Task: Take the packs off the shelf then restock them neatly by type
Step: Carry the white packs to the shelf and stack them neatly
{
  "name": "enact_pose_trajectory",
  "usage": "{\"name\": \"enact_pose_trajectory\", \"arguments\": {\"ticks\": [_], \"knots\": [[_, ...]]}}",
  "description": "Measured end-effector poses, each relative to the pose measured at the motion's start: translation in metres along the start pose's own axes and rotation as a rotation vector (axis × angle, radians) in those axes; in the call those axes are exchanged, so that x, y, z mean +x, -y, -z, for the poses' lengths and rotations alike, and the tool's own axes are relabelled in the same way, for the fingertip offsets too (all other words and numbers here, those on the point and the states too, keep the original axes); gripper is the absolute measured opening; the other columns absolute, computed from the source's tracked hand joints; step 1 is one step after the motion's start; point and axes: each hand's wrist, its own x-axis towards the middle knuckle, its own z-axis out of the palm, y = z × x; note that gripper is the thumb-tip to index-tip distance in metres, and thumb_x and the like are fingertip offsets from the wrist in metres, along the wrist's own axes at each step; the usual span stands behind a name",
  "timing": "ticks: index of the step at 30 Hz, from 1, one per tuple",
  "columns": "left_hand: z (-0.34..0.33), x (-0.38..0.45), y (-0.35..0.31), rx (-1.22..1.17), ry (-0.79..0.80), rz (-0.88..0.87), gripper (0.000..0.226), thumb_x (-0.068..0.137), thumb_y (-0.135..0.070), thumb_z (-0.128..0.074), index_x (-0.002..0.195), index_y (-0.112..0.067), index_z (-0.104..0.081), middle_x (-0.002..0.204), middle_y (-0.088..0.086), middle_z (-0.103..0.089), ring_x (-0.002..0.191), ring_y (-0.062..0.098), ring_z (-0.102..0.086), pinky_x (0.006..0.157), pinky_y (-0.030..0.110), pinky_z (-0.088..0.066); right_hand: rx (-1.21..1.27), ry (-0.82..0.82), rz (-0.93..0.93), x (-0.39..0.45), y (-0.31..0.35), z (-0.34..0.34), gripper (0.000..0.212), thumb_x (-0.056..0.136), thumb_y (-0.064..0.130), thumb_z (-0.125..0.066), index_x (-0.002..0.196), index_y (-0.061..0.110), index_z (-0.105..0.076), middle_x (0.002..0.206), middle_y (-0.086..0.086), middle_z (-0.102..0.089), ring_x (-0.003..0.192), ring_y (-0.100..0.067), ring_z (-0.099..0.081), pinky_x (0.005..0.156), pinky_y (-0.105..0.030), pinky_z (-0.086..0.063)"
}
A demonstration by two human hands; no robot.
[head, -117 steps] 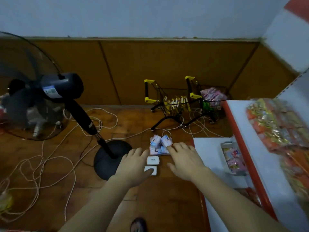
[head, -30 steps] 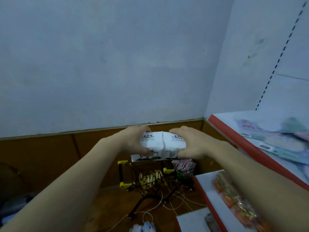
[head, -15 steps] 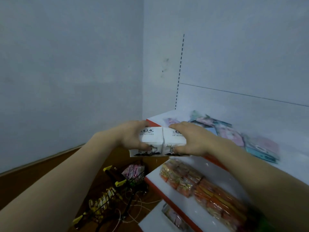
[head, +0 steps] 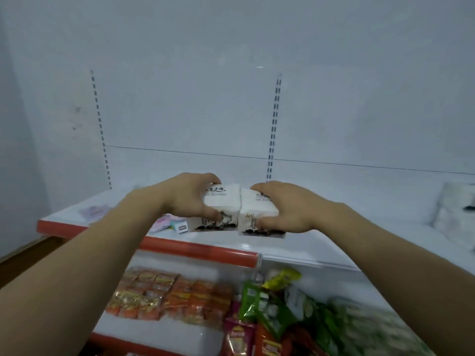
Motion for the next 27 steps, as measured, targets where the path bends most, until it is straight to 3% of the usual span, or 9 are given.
{"name": "enact_pose_trajectory", "arguments": {"ticks": [4, 12, 18, 22, 24, 27], "knots": [[-0.023, 0.049, -0.093, -0.041, 0.021, -0.150, 0.074, 0.071, -0.053, -0.083, 0.132, -0.030, -0.049, 0.121, -0.006, -0.063, 0.105, 0.017, -0.057, 0.092, 0.033, -0.046, -0.040, -0.020, -0.159, -0.082, -0.069, 0.027, 0.077, 0.077, 0.059, -0.066, 0.144, 0.034, -0.038, 0.123, 0.005, -0.055, 0.111, -0.020, -0.053, 0.093, -0.041, -0.047], [-0.083, 0.119, -0.284, -0.140, 0.071, -0.455, 0.072, 0.073, -0.053, -0.081, 0.132, -0.029, -0.049, 0.117, -0.009, -0.061, 0.103, 0.014, -0.056, 0.085, 0.029, -0.044, -0.153, -0.032, -0.458, -0.256, -0.179, 0.058, 0.083, 0.082, 0.059, -0.066, 0.152, 0.030, -0.030, 0.138, 0.001, -0.052, 0.125, -0.022, -0.047, 0.103, -0.042, -0.043], [-0.121, 0.164, -0.404, -0.139, 0.091, -0.649, 0.080, 0.063, -0.074, -0.066, 0.130, -0.031, -0.050, 0.119, -0.008, -0.059, 0.108, 0.016, -0.056, 0.094, 0.037, -0.047, -0.162, -0.054, -0.661, -0.357, -0.241, 0.076, 0.087, 0.085, 0.057, -0.067, 0.156, 0.028, -0.024, 0.155, 0.000, -0.039, 0.140, -0.022, -0.037, 0.113, -0.042, -0.036], [-0.137, 0.201, -0.457, -0.129, 0.085, -0.709, 0.090, 0.061, -0.079, -0.062, 0.136, -0.031, -0.047, 0.125, -0.008, -0.057, 0.115, 0.017, -0.054, 0.097, 0.037, -0.045, -0.151, -0.103, -0.747, -0.389, -0.283, 0.082, 0.085, 0.082, 0.055, -0.071, 0.151, 0.029, -0.029, 0.146, 0.002, -0.048, 0.129, -0.020, -0.044, 0.105, -0.040, -0.042], [-0.144, 0.223, -0.476, -0.146, 0.079, -0.718, 0.083, 0.070, -0.070, -0.072, 0.138, -0.029, -0.047, 0.128, -0.007, -0.056, 0.117, 0.018, -0.053, 0.098, 0.037, -0.045, -0.160, -0.114, -0.770, -0.395, -0.306, 0.087, 0.082, 0.082, 0.051, -0.072, 0.150, 0.029, -0.032, 0.141, 0.002, -0.050, 0.124, -0.020, -0.046, 0.100, -0.035, -0.042], [-0.153, 0.260, -0.497, -0.157, 0.052, -0.717, 0.079, 0.076, -0.060, -0.076, 0.141, -0.027, -0.045, 0.133, -0.005, -0.055, 0.121, 0.019, -0.051, 0.101, 0.036, -0.043, -0.177, -0.123, -0.785, -0.396, -0.347, 0.096, 0.080, 0.081, 0.049, -0.074, 0.147, 0.032, -0.033, 0.137, 0.003, -0.051, 0.122, -0.018, -0.045, 0.101, -0.038, -0.043]]}}
